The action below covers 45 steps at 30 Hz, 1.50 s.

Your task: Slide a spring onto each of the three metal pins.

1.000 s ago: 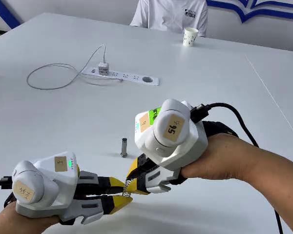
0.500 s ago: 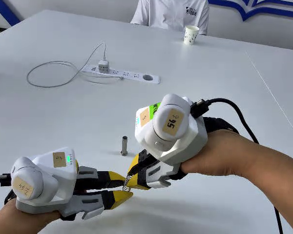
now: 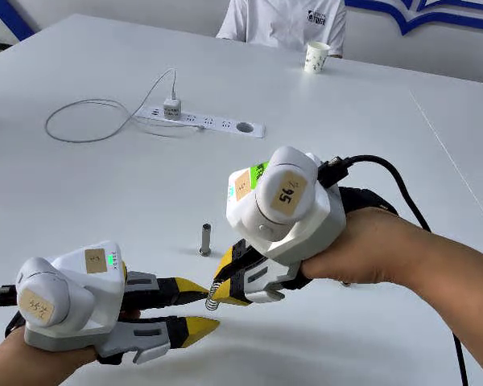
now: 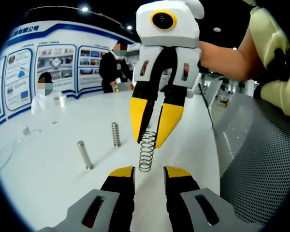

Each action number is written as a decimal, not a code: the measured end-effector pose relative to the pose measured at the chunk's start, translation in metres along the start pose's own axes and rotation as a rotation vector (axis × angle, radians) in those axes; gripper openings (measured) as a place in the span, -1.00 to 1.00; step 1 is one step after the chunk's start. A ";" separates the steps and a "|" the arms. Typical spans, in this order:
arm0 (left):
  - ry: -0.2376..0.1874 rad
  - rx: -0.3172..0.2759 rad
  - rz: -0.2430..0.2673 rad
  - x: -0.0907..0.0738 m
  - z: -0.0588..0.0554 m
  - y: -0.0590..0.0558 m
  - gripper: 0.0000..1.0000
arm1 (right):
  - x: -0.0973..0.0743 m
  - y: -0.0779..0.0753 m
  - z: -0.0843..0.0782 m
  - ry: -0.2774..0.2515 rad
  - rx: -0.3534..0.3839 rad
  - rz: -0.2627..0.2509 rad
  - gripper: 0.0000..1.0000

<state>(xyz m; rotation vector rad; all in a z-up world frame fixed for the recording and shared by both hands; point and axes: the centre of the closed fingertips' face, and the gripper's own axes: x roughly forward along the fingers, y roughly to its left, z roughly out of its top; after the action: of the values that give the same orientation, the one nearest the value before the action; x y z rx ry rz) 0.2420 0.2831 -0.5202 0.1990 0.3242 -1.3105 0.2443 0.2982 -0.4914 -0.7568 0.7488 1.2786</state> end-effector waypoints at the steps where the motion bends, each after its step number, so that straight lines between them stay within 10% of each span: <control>1: 0.000 -0.002 0.001 0.000 0.000 0.000 -0.50 | 0.000 -0.001 0.000 0.002 0.000 -0.001 -0.76; 45: -0.004 -0.095 0.114 -0.016 -0.009 0.020 0.10 | -0.009 -0.016 -0.004 0.022 0.008 -0.026 -0.76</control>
<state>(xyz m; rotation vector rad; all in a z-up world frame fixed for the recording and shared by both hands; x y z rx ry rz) 0.2564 0.3058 -0.5242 0.1327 0.3660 -1.1804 0.2589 0.2878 -0.4848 -0.7734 0.7591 1.2450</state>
